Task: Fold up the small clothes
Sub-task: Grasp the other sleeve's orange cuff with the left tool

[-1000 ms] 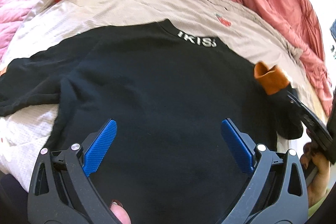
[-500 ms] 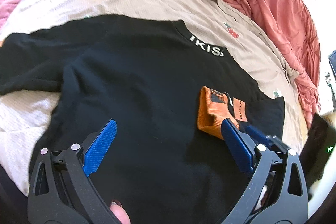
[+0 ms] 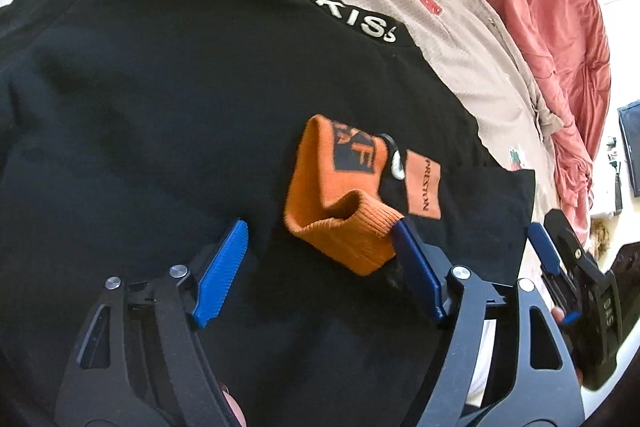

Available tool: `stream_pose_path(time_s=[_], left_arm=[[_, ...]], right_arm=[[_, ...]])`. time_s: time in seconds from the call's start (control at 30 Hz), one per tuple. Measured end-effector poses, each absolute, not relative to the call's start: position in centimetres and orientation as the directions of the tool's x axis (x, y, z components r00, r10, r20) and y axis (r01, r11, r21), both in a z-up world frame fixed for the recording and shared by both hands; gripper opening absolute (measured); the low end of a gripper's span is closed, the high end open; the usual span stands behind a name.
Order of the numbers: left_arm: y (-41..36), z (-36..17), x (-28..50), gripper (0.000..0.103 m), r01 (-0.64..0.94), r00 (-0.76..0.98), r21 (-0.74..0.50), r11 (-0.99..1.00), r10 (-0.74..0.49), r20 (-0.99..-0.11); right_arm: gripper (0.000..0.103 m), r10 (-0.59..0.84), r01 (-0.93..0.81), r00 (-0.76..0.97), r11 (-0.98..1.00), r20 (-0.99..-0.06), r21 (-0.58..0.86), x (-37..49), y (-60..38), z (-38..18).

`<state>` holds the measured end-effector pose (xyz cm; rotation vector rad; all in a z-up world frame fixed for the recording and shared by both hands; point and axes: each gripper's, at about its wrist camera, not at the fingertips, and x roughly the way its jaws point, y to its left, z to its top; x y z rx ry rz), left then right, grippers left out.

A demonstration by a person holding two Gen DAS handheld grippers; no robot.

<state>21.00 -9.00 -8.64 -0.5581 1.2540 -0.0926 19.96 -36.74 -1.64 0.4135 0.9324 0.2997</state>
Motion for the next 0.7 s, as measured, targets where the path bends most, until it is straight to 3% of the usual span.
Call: stream_pose_path(time_s=[0.03, 0.13, 0.17, 0.2, 0.4, 0.7], left_arm=[[-9.2, -8.5, 21.2, 0.066, -0.23, 0.328, -0.446, 0.865, -0.363, -0.872], [-10.5, -8.1, 22.1, 0.047, -0.217, 0.325, -0.411, 0.885, -0.331, -0.886], [-11.0, -8.0, 22.4, 0.024, -0.206, 0.323, -0.409, 0.889, -0.333, -0.886], [-11.2, -8.0, 22.7, 0.012, -0.202, 0.32, -0.407, 0.891, -0.333, -0.887], [-12.5, -5.1, 24.1, 0.007, -0.122, 0.364, -0.363, 0.924, -0.298, -0.882], [-7.7, 5.2, 23.4, 0.007, -0.071, 0.64, -0.246, 0.967, -0.145, -0.754]], right_arm=[[0.064, 0.414, -0.057, 0.569, 0.882, -0.71, 0.468, 20.0, -36.9, -1.7], [0.064, 0.4, -0.005, 0.585, 0.871, -0.705, 0.49, 20.0, -38.1, -2.2], [0.064, 0.402, 0.012, 0.59, 0.863, -0.701, 0.505, 20.0, -38.5, -2.3], [0.064, 0.406, 0.025, 0.591, 0.854, -0.697, 0.52, 20.1, -38.9, -2.4], [0.064, 0.444, 0.108, 0.614, 0.772, -0.653, 0.626, 19.9, -41.9, -3.1], [0.065, 0.433, 0.133, 0.648, 0.745, -0.627, 0.653, 19.6, -43.2, -2.6]])
